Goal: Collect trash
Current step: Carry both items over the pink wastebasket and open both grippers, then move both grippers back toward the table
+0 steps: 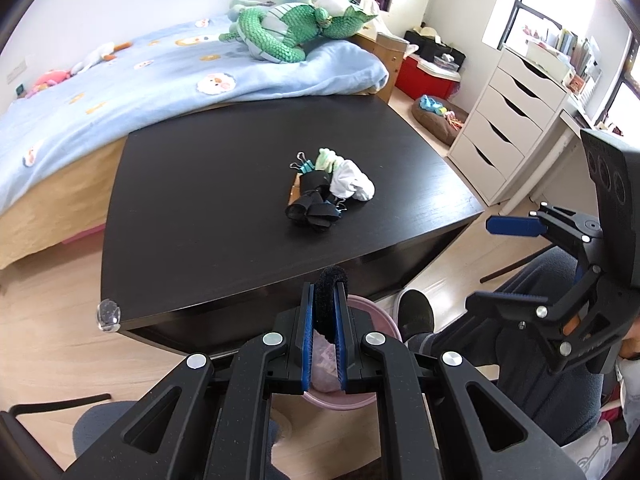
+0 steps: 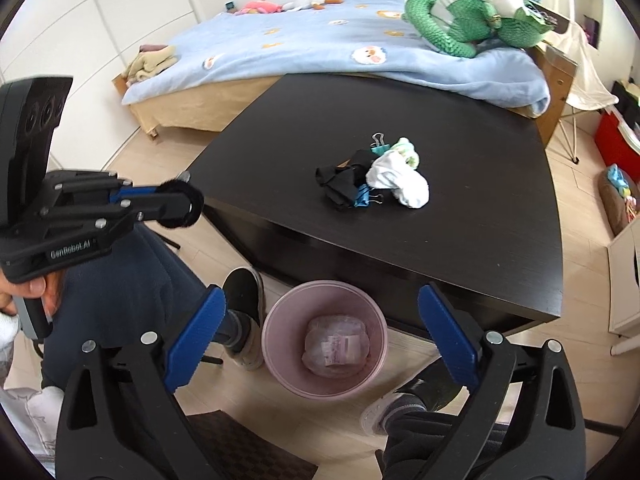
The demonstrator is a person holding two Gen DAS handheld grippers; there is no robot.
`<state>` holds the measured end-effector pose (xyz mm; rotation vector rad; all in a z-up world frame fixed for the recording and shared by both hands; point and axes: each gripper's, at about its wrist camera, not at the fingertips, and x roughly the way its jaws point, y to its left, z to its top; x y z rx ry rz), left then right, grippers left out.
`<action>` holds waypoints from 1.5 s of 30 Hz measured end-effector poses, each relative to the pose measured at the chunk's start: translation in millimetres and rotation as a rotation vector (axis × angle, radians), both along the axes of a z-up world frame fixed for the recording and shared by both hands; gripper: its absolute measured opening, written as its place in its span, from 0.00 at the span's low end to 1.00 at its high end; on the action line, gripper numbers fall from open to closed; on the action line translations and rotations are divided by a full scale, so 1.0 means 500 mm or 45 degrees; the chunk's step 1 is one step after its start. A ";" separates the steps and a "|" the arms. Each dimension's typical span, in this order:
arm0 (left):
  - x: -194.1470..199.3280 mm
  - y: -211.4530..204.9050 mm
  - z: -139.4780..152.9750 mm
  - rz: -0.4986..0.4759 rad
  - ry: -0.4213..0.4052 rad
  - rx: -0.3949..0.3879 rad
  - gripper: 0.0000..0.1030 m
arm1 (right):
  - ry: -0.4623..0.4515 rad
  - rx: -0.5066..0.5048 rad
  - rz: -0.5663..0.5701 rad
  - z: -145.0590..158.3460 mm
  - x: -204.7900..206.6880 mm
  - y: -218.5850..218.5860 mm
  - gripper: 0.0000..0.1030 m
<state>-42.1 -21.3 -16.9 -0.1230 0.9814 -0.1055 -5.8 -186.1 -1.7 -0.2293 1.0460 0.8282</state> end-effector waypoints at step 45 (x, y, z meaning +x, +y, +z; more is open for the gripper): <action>0.022 -0.054 -0.030 -0.066 0.027 0.036 0.92 | -0.002 0.045 -0.183 0.023 0.022 -0.090 0.97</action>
